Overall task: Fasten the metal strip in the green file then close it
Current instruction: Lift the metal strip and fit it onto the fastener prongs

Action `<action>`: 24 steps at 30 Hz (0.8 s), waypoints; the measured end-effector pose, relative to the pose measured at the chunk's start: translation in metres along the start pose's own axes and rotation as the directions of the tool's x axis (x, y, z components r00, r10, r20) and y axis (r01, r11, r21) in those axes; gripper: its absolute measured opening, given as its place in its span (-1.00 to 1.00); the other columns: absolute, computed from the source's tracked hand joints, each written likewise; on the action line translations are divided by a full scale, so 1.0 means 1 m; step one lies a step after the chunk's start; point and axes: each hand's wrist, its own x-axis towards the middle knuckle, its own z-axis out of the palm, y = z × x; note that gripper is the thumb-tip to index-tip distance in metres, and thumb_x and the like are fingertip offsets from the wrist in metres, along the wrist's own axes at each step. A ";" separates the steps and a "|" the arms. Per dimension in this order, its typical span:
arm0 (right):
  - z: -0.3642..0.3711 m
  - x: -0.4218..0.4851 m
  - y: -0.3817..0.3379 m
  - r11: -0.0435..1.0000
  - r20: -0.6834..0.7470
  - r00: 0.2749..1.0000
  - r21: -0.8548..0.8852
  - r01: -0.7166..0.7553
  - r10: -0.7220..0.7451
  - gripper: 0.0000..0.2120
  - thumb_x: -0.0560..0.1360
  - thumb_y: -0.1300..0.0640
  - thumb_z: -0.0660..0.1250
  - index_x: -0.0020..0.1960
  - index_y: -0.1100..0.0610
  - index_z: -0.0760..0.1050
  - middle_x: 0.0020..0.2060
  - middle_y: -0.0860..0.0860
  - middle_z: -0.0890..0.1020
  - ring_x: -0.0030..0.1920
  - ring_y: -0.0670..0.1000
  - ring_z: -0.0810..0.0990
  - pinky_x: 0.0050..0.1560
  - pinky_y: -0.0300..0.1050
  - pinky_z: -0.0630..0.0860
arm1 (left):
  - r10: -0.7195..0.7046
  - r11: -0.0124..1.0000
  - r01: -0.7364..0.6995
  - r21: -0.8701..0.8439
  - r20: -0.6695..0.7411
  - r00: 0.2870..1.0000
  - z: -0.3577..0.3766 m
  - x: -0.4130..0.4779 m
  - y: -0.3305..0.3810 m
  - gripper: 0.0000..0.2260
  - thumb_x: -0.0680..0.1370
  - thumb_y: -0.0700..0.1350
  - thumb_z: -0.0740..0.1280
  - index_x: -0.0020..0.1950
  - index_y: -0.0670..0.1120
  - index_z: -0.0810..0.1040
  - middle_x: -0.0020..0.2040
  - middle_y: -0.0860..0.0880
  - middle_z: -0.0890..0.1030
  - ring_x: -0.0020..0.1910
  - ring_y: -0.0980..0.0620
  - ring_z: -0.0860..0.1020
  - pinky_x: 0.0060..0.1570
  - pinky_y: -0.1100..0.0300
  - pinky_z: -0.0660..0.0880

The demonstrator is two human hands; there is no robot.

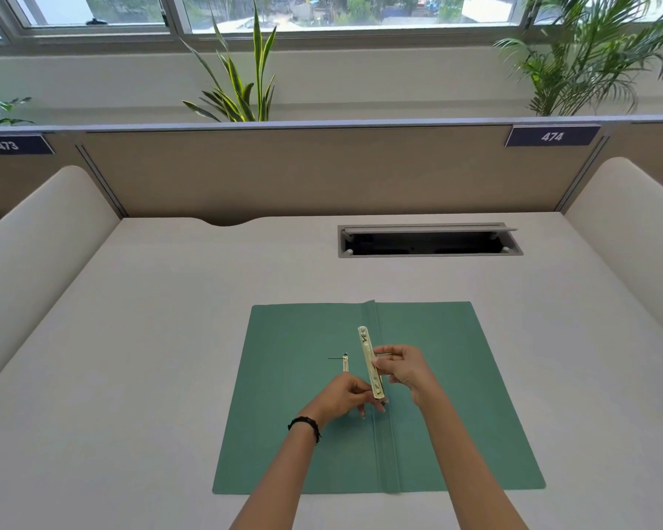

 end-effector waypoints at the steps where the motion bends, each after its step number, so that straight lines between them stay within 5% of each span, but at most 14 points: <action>1: 0.000 0.000 0.000 1.000 -0.001 1.000 0.001 0.002 -0.002 -0.85 0.41 0.35 0.38 -0.12 0.13 0.56 -0.33 0.00 0.64 -0.38 -0.10 0.60 -0.33 -0.18 0.37 | 0.001 1.000 -0.001 0.001 -0.001 1.000 0.000 0.000 0.001 -0.79 0.56 -0.17 0.29 0.03 -0.27 0.65 0.05 -0.21 0.68 -0.26 0.21 0.59 -0.32 0.38 0.50; 9: 0.000 0.001 0.000 1.000 -0.013 1.000 0.003 0.016 -0.016 -0.85 0.41 0.36 0.38 -0.08 0.17 0.56 -0.34 0.01 0.64 -0.39 -0.11 0.60 -0.36 -0.21 0.39 | -0.042 0.999 0.042 0.027 0.011 0.999 0.000 0.001 0.003 -0.84 0.54 -0.10 0.32 -0.05 -0.08 0.69 -0.01 -0.14 0.71 -0.14 -0.18 0.60 -0.16 0.08 0.52; 14: 0.000 0.003 0.003 1.000 -0.014 1.000 0.000 0.016 -0.016 -0.85 0.41 0.39 0.37 -0.07 0.20 0.55 -0.33 0.03 0.63 -0.34 -0.06 0.60 -0.35 -0.20 0.42 | -0.036 0.999 0.036 0.031 0.016 0.999 -0.001 0.002 0.004 -0.84 0.54 -0.09 0.32 -0.05 -0.08 0.69 0.00 -0.14 0.71 -0.23 -0.04 0.56 -0.17 0.07 0.50; 19: 0.000 0.006 0.011 1.000 -0.019 1.000 0.012 -0.005 0.006 -0.83 0.40 0.42 0.36 -0.05 0.24 0.54 -0.34 0.05 0.61 -0.34 -0.03 0.59 -0.39 -0.22 0.46 | 0.004 1.000 -0.004 -0.007 -0.021 1.000 -0.002 0.001 0.004 -0.83 0.53 -0.24 0.30 0.04 -0.26 0.63 0.01 -0.26 0.68 -0.27 0.13 0.59 -0.30 0.37 0.52; 24: 0.005 0.013 0.022 0.998 -0.064 0.998 -0.051 -0.033 0.029 -0.81 0.38 0.45 0.35 -0.03 0.28 0.53 -0.35 0.07 0.58 -0.34 -0.02 0.55 -0.34 -0.19 0.42 | 0.016 0.998 -0.010 0.063 -0.107 0.994 -0.004 0.001 -0.003 -0.78 0.49 -0.25 0.36 0.13 -0.12 0.58 -0.10 -0.09 0.62 -0.29 0.13 0.53 -0.26 0.33 0.51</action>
